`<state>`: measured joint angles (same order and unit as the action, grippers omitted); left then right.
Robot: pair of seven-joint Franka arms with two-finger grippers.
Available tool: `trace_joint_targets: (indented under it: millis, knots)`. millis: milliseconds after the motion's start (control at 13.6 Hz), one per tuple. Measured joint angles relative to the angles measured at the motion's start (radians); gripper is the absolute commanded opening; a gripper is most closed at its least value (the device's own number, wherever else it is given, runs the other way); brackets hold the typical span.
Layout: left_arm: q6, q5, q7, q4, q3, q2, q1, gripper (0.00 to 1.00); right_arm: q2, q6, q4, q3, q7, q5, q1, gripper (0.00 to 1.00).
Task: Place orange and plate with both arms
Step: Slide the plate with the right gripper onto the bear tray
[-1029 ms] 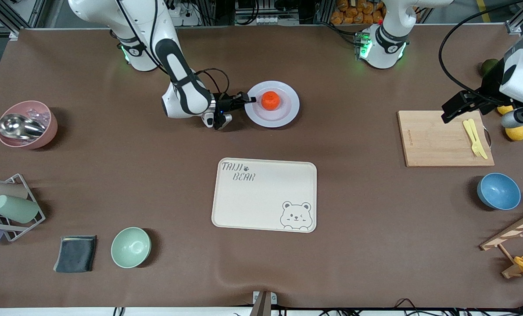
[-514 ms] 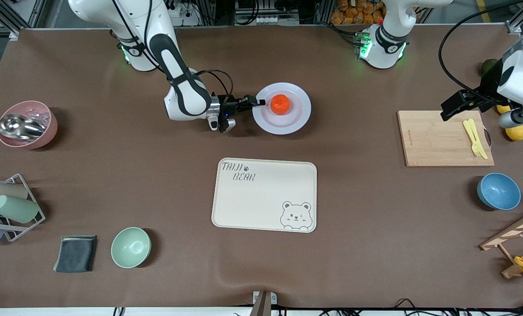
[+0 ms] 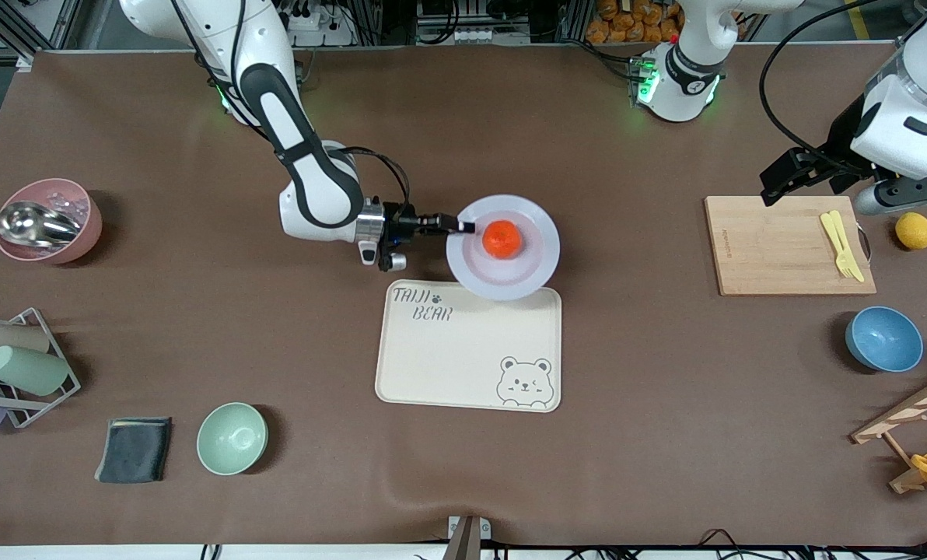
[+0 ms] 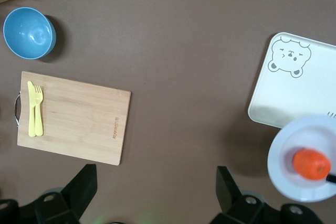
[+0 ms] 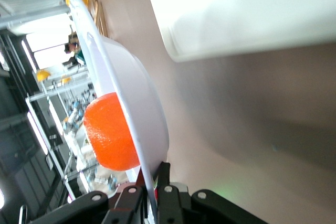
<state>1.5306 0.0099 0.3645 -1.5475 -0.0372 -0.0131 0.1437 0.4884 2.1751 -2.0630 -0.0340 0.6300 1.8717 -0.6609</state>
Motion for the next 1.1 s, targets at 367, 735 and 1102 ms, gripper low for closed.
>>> trace_joint_targets:
  millis: [367,735,1102]
  knots:
    - [-0.002,0.004,0.000,-0.005,0.006,0.007,-0.007,1.00,0.094,0.036,0.225,-0.006,-0.284,-0.284,0.079,0.00]
    - [-0.002,0.006,0.000,0.001,0.003,0.008,-0.005,1.00,0.199,0.033,0.311,-0.006,-0.238,-0.301,0.110,0.00]
    - [-0.002,0.006,0.000,0.010,-0.022,-0.001,-0.001,1.00,0.302,-0.062,0.386,-0.008,-0.140,-0.301,0.156,0.00]
